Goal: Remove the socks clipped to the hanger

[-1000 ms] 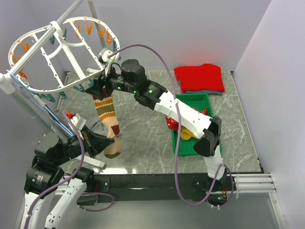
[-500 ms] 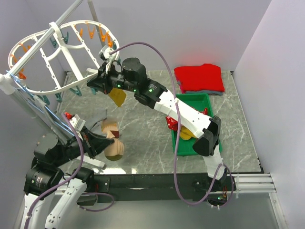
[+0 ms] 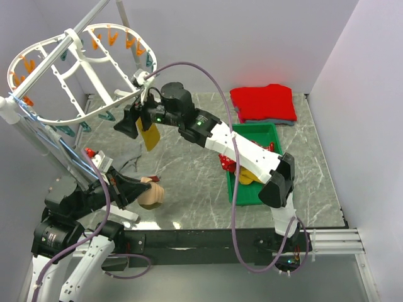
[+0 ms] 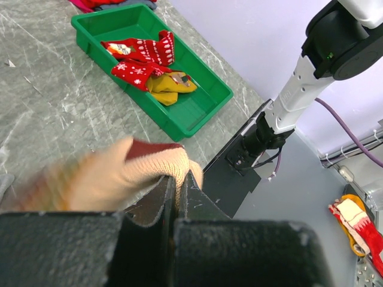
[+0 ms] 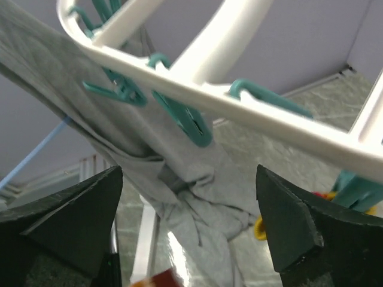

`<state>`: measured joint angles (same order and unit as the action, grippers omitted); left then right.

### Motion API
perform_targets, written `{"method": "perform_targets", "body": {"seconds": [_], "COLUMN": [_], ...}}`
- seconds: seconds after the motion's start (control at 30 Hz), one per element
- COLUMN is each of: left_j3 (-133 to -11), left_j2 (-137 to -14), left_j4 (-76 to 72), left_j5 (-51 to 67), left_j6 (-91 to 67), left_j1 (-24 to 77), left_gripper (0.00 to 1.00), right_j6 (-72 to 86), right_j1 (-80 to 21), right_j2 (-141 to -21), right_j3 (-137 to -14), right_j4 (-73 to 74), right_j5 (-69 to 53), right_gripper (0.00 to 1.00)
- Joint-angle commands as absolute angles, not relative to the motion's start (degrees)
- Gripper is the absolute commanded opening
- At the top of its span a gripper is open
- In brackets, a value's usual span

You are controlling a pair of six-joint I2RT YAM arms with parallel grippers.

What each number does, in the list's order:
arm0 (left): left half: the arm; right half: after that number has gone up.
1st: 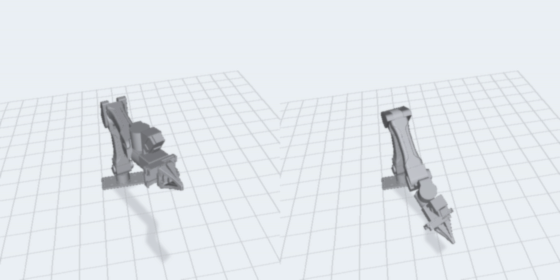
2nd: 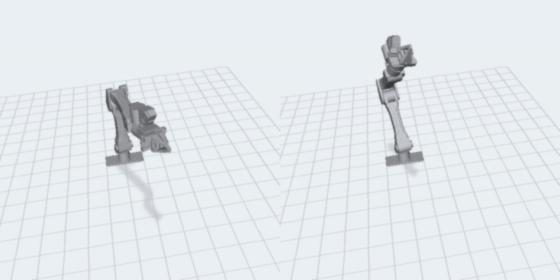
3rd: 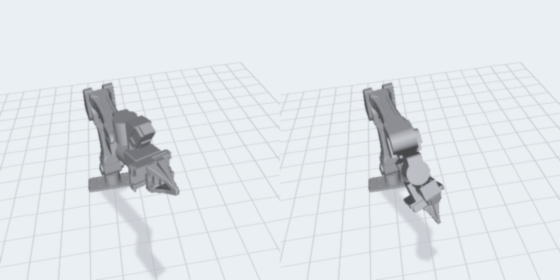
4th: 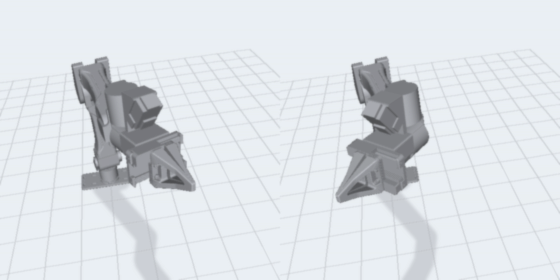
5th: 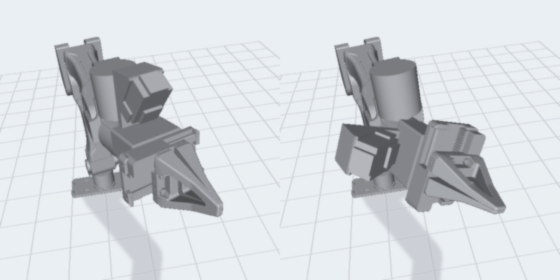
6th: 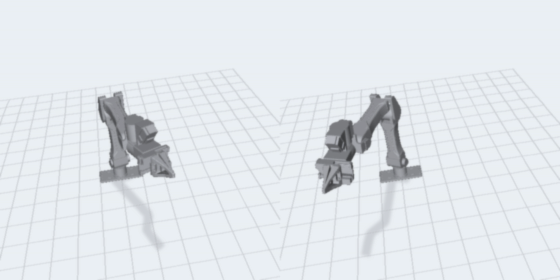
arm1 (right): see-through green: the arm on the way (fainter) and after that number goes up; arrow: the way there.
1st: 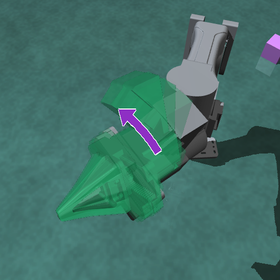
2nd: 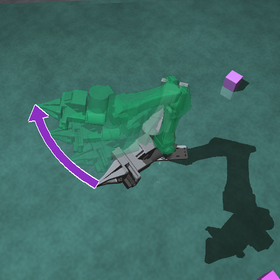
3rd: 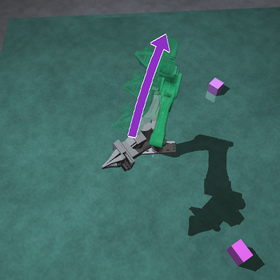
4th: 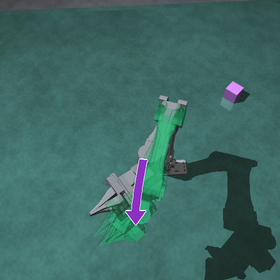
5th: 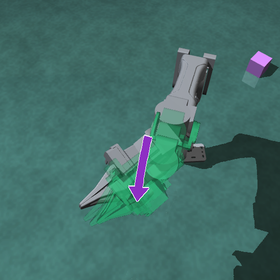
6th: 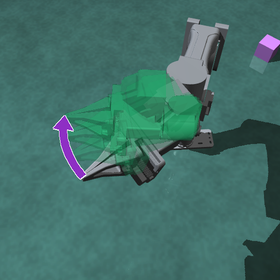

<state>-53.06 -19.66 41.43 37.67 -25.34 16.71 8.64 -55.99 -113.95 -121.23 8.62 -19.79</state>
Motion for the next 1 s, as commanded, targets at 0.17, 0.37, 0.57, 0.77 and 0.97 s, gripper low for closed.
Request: {"method": "perform_targets", "body": {"seconds": [0.17,0.37,0.57,0.77,0.97], "left_j3": [-53.97,-54.23,-54.4,-54.49,-54.67], "left_j2": [-19.69,-19.78,-20.13,-20.3,-20.65], "left_j4": [39.29,39.37,39.64,39.64,39.29], "left_j5": [37.18,36.91,37.0,37.35,37.44], "left_j6": [-25.93,-25.75,-25.4,-25.4,-25.58], "left_j1": [16.79,16.79,16.79,16.79,16.7], "left_gripper": [0.01,0.01,0.01,0.01,0.01], "right_j6": [10.63,10.9,11.16,9.67,8.88], "right_j1": [-56.16,-56.16,-56.16,-56.78,-59.41], "right_j2": [-101.7,-90.98,-82.8,-78.05,-78.31], "right_j3": [-112.86,-99.69,-85.36,-72.7,-70.49], "right_j4": [11.42,10.12,7.04,0.63,-2.28], "right_j5": [-19.34,-18.19,-25.21,-39.28,-42.89], "right_gripper": [1.0,1.0,1.0,1.0,0.96]}}
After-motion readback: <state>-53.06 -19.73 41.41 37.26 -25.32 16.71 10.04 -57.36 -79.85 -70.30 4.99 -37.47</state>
